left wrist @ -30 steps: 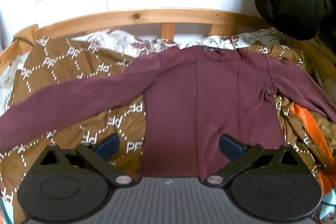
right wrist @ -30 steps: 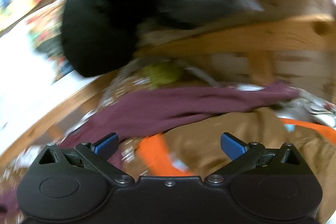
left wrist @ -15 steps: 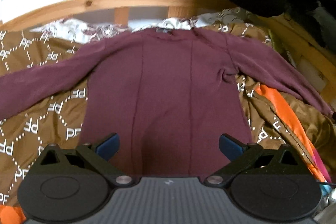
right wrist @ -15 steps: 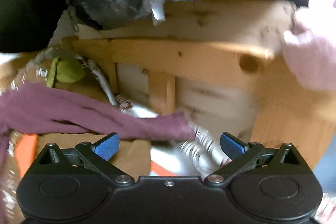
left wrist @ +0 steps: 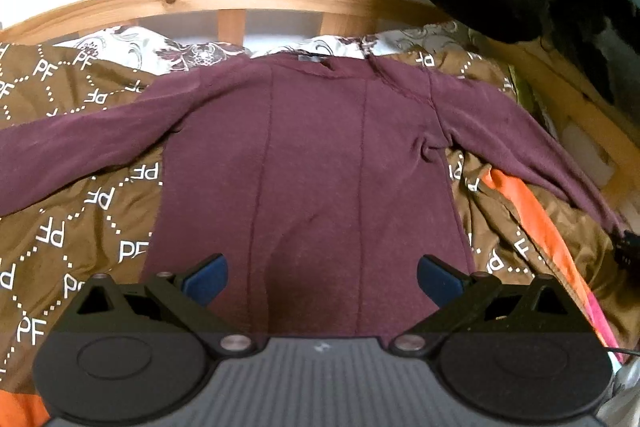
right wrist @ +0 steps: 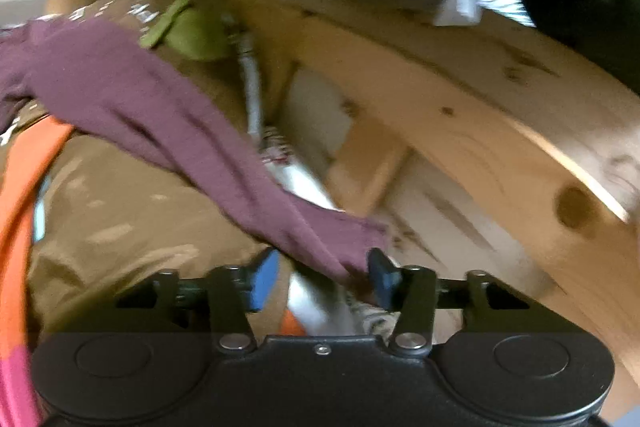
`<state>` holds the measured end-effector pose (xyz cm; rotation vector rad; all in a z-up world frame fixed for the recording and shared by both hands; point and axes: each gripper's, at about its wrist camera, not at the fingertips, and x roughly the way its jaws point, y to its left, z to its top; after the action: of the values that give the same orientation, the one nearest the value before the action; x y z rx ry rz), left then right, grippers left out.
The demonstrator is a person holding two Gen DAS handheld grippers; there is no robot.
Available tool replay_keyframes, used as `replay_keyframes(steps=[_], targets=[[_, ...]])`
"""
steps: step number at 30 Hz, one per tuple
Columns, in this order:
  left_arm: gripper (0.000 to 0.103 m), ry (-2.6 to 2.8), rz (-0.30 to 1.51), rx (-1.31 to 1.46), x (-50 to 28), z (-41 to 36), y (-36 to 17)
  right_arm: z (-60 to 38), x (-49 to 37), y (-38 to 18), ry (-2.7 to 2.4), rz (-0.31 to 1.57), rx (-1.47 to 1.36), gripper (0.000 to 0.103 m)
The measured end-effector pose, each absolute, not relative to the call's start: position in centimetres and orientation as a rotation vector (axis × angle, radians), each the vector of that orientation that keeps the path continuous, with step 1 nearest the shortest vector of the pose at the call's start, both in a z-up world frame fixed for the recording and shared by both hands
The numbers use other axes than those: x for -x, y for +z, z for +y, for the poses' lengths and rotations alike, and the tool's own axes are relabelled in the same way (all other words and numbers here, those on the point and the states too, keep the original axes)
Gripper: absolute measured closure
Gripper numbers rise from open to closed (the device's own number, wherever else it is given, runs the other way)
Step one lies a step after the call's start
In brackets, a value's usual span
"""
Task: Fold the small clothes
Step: 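Reach the right tool to the nearest maroon sleeve cuff and grasp it, then carry the grasped sleeve with the right tool across the shirt body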
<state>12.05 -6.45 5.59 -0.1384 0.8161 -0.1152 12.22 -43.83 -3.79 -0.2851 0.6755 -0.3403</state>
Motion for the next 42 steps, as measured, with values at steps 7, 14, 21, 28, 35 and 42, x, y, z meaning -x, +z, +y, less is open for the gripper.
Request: replay_keyframes(steps=[7, 14, 21, 28, 35, 42], targets=[[0.001, -0.104, 0.785, 0.199, -11.4, -4.6, 6.2, -45.3, -13.0, 0.6, -0.214, 0.756, 0.19, 0.101], [0.001, -0.088, 0.782, 0.238, -11.1, -3.3, 6.2, -42.8, -11.2, 8.4, 0.003, 0.741, -0.037, 0.101], [0.001, -0.064, 0.776, 0.268, -10.8, -2.2, 6.3, -35.1, -12.4, 12.5, 0.27, 0.705, -0.147, 0.101], [0.001, -0.019, 0.789, 0.283, -10.6, -1.3, 6.1, -24.6, -16.2, 9.1, 0.48, 0.726, -0.121, 0.101], [0.001, 0.024, 0.83, 0.287, -11.0, -0.5, 5.2, -17.3, -19.8, 3.2, 0.6, 0.811, -0.124, 0.101], [0.001, 0.032, 0.861, 0.307, -11.6, -0.4, 4.3, -13.3, -20.9, 0.2, 0.72, 0.834, -0.128, 0.101]])
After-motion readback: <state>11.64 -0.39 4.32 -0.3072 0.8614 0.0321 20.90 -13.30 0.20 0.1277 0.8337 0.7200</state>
